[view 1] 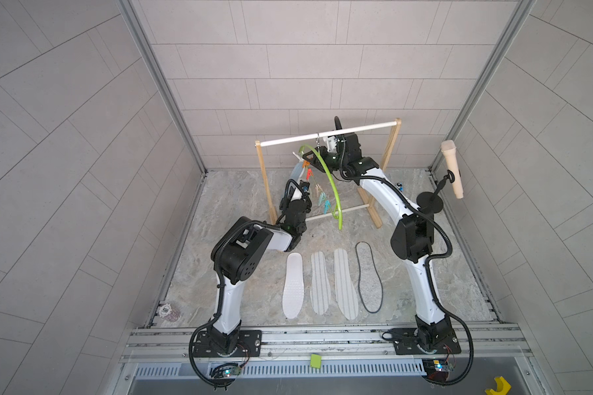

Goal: Take the shoe insoles off the hanger
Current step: Open the clamp at the hanger.

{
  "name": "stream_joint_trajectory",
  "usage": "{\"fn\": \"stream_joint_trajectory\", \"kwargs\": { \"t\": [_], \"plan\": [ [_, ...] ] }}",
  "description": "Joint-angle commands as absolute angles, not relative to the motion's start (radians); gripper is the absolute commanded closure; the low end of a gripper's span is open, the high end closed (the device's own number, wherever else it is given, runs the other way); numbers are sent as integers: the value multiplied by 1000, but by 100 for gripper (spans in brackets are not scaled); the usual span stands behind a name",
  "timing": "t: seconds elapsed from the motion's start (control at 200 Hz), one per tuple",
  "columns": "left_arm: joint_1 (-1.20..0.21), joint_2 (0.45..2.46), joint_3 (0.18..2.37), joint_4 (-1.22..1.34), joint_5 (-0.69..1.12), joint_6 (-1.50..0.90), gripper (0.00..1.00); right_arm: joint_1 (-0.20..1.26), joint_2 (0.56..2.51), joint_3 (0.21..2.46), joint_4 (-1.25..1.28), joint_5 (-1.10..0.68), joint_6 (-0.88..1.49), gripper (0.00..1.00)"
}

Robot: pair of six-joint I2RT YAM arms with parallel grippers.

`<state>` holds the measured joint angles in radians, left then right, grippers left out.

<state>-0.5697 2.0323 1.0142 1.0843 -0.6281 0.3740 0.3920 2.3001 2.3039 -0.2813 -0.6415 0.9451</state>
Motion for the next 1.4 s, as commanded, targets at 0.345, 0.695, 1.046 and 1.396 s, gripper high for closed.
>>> {"fn": "stream_joint_trajectory", "kwargs": {
  "t": [0.345, 0.695, 1.046, 1.396],
  "plan": [
    [-573, 2008, 987, 1093, -611, 338, 100, 396, 2307, 2326, -288, -622, 958, 74],
    [-577, 2023, 957, 1088, -615, 283, 100, 396, 2304, 2325, -284, -619, 966, 74],
    [-580, 2024, 945, 1068, -630, 261, 100, 396, 2282, 2327, -308, -647, 945, 74],
    [-580, 2026, 948, 1048, -642, 252, 100, 381, 2235, 2320, -320, -660, 929, 75]
  ]
}}
